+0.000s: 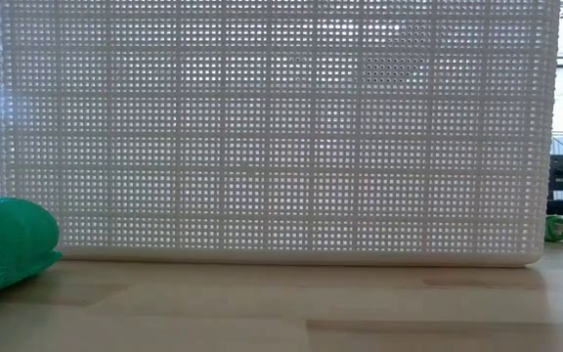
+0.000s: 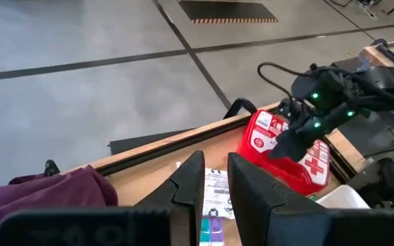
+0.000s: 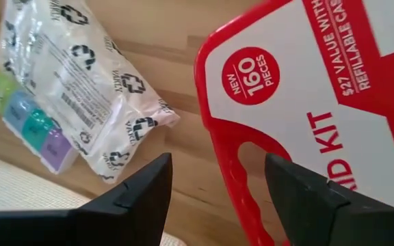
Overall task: Pick & place medical supplies in basket/bin
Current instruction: Put the red first aid kit into the white bin
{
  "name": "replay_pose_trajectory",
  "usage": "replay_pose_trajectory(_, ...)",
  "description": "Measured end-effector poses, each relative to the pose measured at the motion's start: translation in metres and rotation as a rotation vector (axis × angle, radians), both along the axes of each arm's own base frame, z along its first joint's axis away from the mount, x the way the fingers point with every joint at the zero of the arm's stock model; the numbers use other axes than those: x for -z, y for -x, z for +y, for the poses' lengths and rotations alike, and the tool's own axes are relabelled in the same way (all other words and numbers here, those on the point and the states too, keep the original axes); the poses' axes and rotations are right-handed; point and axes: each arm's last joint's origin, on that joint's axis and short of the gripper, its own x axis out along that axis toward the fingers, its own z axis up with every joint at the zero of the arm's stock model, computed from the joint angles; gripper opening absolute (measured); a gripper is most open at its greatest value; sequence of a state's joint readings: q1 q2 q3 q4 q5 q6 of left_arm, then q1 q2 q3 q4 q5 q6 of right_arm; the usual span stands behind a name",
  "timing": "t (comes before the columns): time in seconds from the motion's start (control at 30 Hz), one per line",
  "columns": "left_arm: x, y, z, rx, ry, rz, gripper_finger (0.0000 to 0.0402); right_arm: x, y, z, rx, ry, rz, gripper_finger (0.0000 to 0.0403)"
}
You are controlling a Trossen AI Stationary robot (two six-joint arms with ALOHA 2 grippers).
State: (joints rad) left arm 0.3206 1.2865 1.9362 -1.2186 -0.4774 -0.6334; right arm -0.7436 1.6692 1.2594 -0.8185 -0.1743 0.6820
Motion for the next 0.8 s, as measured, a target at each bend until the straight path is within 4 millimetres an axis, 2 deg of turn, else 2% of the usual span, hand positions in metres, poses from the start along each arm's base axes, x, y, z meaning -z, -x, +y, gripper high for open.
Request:
replay_pose_trajectory(0.57, 0.001, -0.001, -0.001, 0.042, 0.003, 0.015, 0.0101, 0.035, -0.022, 0.006, -0.099, -0.007, 0.118, 0.0224)
replay_pose_trajectory(0.8, 0.001, -0.003, -0.004, 0.182, 0.041, 0.021, 0.0101, 0.039, -0.023, 0.005, -0.152, 0.026, 0.154, 0.0224)
